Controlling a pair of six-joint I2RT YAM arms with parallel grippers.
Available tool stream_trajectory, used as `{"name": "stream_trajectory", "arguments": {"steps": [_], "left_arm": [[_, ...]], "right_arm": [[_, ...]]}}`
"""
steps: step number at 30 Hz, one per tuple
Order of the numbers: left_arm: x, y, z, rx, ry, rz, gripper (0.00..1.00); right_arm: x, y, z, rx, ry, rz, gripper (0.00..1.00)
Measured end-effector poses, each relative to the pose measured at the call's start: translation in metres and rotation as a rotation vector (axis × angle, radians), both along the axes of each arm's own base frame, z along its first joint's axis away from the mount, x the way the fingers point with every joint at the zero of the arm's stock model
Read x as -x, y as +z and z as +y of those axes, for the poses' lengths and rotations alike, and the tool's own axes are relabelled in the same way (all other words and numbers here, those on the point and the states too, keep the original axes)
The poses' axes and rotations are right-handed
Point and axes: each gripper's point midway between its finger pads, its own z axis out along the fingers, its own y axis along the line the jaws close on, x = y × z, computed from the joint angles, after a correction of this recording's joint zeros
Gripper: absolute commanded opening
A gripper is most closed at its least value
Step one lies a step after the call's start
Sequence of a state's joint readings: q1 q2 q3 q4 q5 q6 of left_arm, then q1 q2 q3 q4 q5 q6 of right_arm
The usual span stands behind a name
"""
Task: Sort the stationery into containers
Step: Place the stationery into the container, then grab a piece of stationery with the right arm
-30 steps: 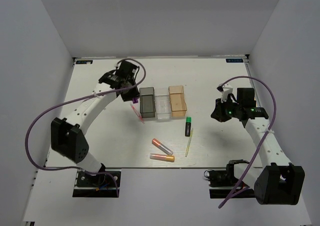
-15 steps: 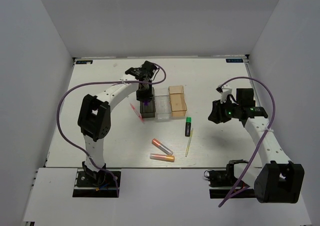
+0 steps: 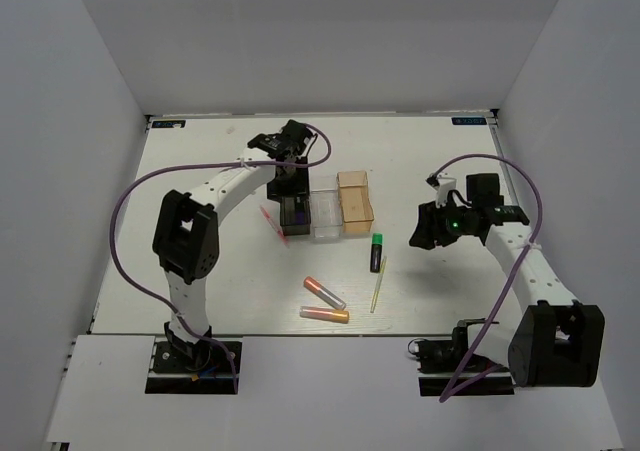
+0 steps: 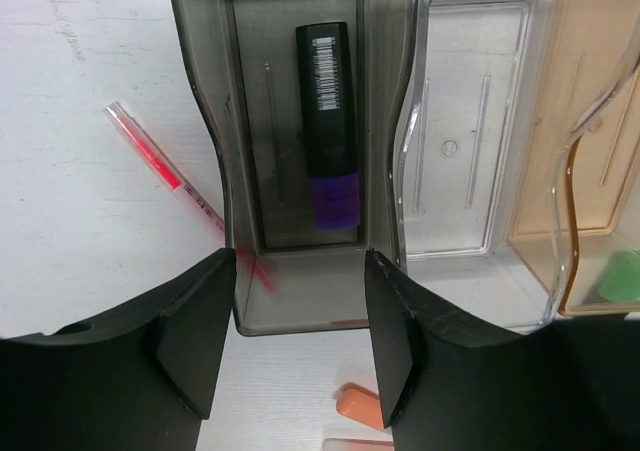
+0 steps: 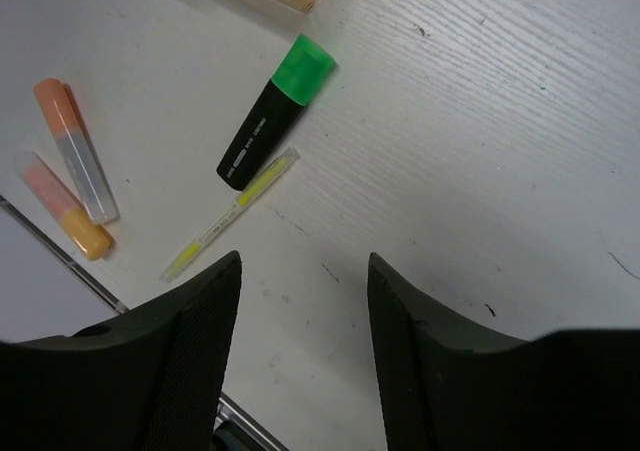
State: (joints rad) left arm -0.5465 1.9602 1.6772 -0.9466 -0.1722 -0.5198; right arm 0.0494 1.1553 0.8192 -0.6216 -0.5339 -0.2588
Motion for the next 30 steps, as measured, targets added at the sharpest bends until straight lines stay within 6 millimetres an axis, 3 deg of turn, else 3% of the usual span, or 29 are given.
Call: {"name": "stream_trajectory", "arguments": {"steps": [5,6,7,12,14,22,30], "left_arm": [[0.014,0.018,0.007,0.023,-0.002,-0.035,0.67],[0.024,0.025,0.011,0.031,-0.006,-0.047,0.78],[0.036,0.031,0.017,0.042,-0.006,-0.063,0.83],[0.100,0.068,0.052,0.119,-0.009,-0.174,0.94],[0.119,0.072,0.065,0.144,-0.003,-0.215,0.97],[0.162,0.037,0.096,0.108,0.023,-0.183,0.98],[0.172,0.029,0.103,0.111,0.040,-0.183,0.99]], "right_arm": [[0.005,-0.014,0.016,-0.003,0.028,0.091,0.51],[0.006,-0.019,0.021,0.003,0.042,0.108,0.55],[0.008,-0.023,0.028,0.017,0.057,0.121,0.56],[0.007,-0.041,0.057,0.082,0.092,0.151,0.58],[0.002,-0.048,0.065,0.103,0.075,0.159,0.60],[-0.022,-0.076,0.074,0.153,-0.102,0.186,0.60],[-0.036,-0.078,0.094,0.145,-0.167,0.133,0.61]]}}
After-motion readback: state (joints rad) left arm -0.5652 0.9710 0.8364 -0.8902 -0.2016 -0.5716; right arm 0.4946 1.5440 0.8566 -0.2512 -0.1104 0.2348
